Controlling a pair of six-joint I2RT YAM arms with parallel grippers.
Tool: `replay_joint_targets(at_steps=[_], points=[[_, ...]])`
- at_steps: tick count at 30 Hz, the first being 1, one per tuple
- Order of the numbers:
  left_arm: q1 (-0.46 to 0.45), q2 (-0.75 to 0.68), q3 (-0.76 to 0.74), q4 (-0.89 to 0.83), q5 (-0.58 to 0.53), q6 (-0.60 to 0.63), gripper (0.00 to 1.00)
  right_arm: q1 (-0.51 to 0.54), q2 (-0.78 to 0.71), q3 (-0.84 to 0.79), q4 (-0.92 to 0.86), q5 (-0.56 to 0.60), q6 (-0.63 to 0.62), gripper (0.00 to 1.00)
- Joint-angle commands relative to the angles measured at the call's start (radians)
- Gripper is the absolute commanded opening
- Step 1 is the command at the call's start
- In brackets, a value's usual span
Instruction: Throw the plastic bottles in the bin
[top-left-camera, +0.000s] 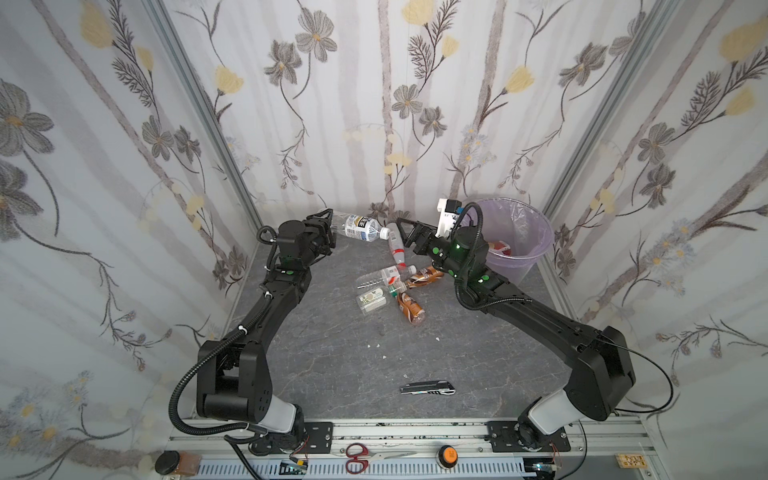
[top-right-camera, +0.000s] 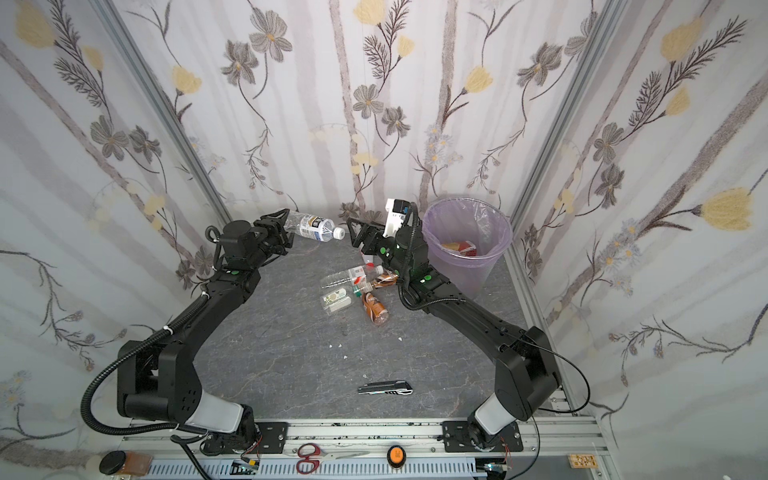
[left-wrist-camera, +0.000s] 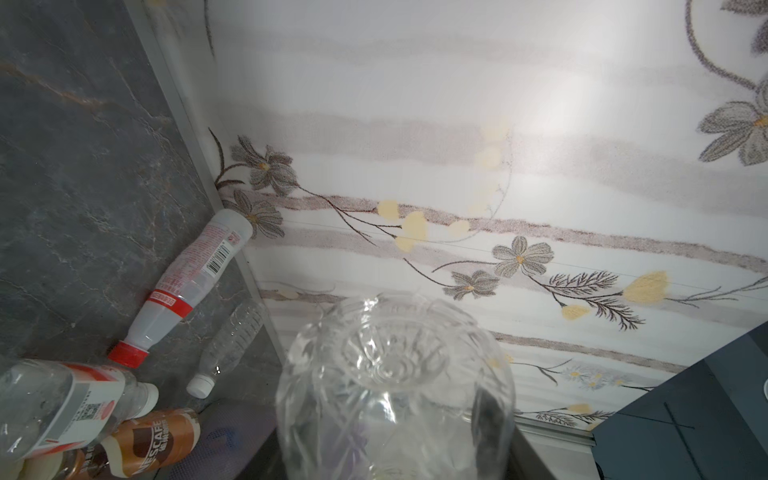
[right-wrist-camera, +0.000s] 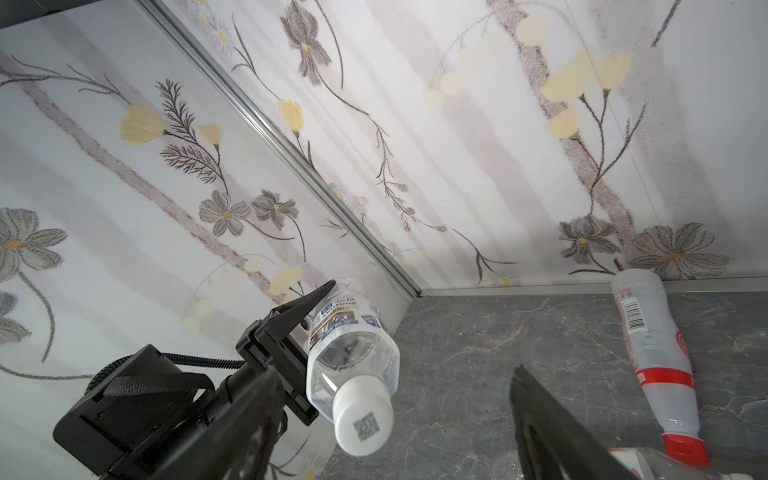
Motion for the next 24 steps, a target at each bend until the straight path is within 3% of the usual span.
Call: replay_joint_targets(at_steps=[1, 17, 24], points=[[-0.015, -0.002, 0.006, 0.079, -0.042, -0.047, 0.46, 0.006, 0.029, 0.006, 0.095, -0.062, 0.047, 0.81], [-0.062, -0.017, -0.012, 0.097, -0.093, -0.045, 0.46, 0.038, 0.092, 0.036, 0.098, -0.079, 0.057, 0.66], [-0.071, -0.030, -0.023, 0.099, -0.107, -0.047, 0.46, 0.038, 0.096, 0.042, 0.084, -0.062, 0.051, 0.52]])
